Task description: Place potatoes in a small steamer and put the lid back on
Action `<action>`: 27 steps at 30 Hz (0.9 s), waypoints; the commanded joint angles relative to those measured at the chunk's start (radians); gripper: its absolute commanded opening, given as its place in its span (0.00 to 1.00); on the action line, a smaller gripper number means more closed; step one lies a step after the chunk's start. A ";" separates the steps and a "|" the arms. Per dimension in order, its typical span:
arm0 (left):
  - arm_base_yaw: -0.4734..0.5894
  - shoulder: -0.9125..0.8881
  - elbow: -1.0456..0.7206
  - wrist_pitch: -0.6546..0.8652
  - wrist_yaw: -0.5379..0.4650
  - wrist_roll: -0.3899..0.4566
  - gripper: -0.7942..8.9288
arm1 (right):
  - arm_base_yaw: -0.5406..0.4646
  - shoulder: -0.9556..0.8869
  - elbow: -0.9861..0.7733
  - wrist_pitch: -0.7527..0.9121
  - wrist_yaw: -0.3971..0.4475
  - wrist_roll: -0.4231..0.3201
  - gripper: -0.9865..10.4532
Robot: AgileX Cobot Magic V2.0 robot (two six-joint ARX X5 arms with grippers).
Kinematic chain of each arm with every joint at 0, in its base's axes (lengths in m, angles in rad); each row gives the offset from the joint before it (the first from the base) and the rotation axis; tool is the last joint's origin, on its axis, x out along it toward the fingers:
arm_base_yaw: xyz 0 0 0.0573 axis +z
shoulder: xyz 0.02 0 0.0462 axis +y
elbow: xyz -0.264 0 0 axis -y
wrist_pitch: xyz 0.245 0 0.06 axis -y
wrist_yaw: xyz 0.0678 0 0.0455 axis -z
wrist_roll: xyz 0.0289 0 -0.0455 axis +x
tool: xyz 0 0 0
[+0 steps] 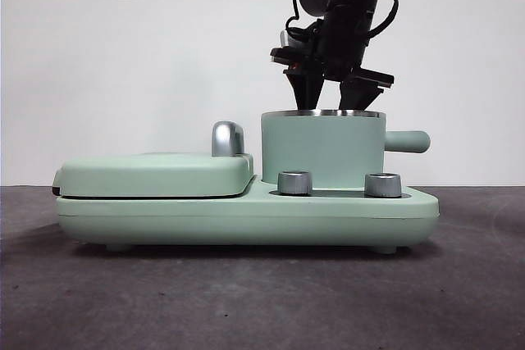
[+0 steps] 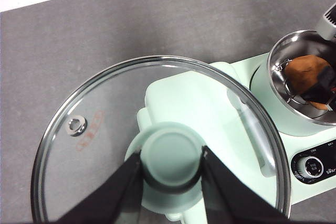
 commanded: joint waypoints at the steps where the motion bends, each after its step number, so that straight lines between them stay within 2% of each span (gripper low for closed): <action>1: -0.003 -0.004 0.024 0.019 0.003 0.000 0.11 | 0.007 0.029 0.031 -0.001 -0.001 -0.014 0.37; 5: -0.003 -0.004 0.024 0.020 0.004 0.000 0.11 | 0.008 0.029 0.031 -0.002 -0.004 -0.013 0.38; 8: -0.003 -0.004 0.024 0.020 0.004 -0.003 0.11 | 0.007 0.023 0.041 -0.025 -0.032 -0.012 0.46; 10: -0.005 -0.004 0.024 0.021 0.011 -0.004 0.11 | 0.007 0.008 0.055 -0.041 -0.021 -0.009 0.49; 15: -0.006 -0.004 0.024 0.027 0.087 -0.007 0.11 | 0.007 -0.081 0.080 -0.085 -0.018 -0.008 0.50; 17: -0.012 -0.004 0.024 0.028 0.087 -0.008 0.11 | 0.008 -0.126 0.080 -0.121 -0.004 -0.009 0.50; 21: -0.024 -0.003 0.024 0.034 0.087 -0.013 0.11 | 0.009 -0.229 0.073 -0.168 0.081 -0.009 0.50; 27: -0.058 -0.002 0.024 0.054 0.087 -0.025 0.11 | 0.007 -0.425 0.001 -0.169 0.078 -0.009 0.50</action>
